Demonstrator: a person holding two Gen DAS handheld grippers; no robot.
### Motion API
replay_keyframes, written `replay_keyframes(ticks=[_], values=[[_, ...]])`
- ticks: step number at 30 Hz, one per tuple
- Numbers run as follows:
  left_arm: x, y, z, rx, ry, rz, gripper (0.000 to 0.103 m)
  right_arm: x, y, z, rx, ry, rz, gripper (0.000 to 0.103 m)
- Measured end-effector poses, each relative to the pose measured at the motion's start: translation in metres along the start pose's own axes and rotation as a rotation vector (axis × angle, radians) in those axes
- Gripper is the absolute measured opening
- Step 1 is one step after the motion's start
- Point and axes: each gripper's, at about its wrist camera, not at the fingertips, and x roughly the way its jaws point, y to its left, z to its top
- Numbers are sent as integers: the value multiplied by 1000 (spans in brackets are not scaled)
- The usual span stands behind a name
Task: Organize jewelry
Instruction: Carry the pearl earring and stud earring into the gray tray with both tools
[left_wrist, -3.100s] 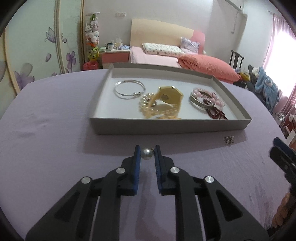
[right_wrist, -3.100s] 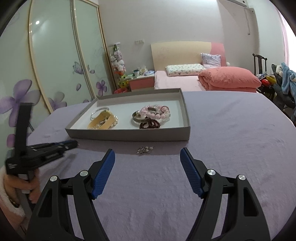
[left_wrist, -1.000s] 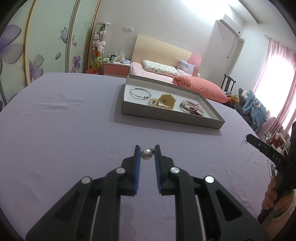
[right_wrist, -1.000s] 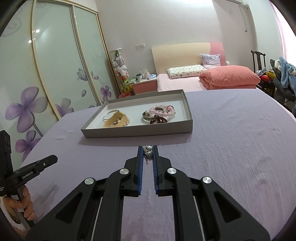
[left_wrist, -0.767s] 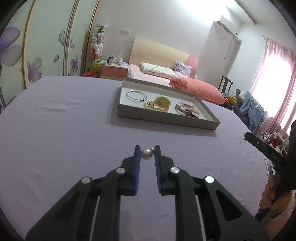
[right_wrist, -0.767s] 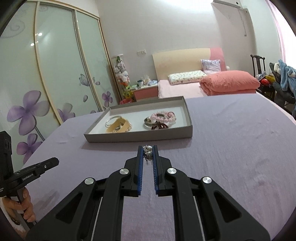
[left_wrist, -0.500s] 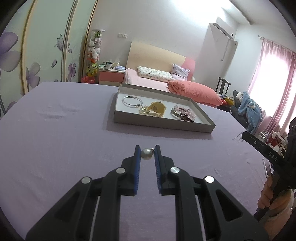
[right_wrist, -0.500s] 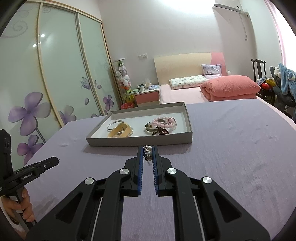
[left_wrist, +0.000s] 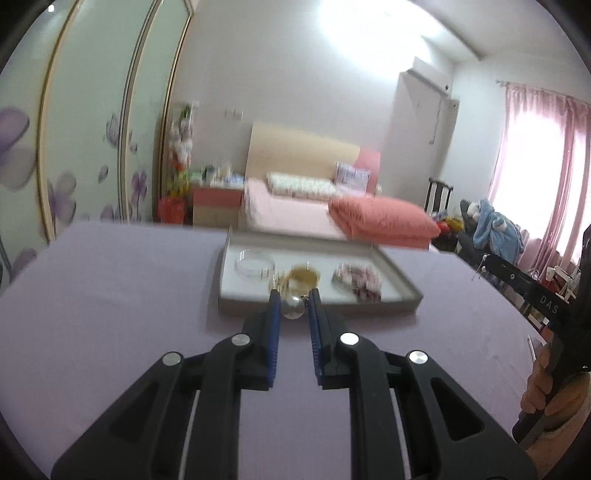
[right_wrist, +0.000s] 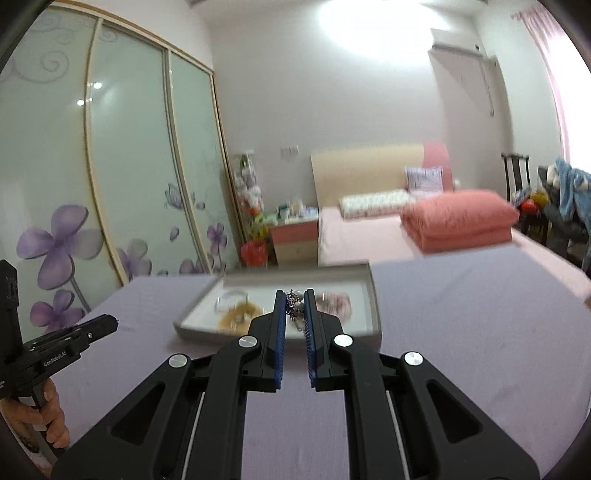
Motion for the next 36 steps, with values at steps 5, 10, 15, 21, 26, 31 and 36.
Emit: replay_keyframes(ticks=[5, 10, 15, 21, 26, 31, 36], values=[[11, -4, 21, 19, -58, 3, 16, 9, 1, 14, -13, -58, -3, 11], [26, -11, 34, 50, -96, 2, 16, 23, 0, 26, -17, -94, -2, 11], [41, -14, 45, 57, -104, 2, 16, 37, 0, 35, -39, -107, -2, 11], [63, -12, 64, 54, -130, 6, 16, 56, -1, 53, -32, -138, 15, 11], [84, -12, 77, 45, -151, 3, 16, 73, -1, 60, -36, -163, 23, 11], [112, -14, 78, 32, -144, 1, 16, 104, -5, 51, -32, -134, 29, 11], [133, -6, 69, -3, -136, 3, 16, 130, -13, 35, -4, -97, 22, 11]])
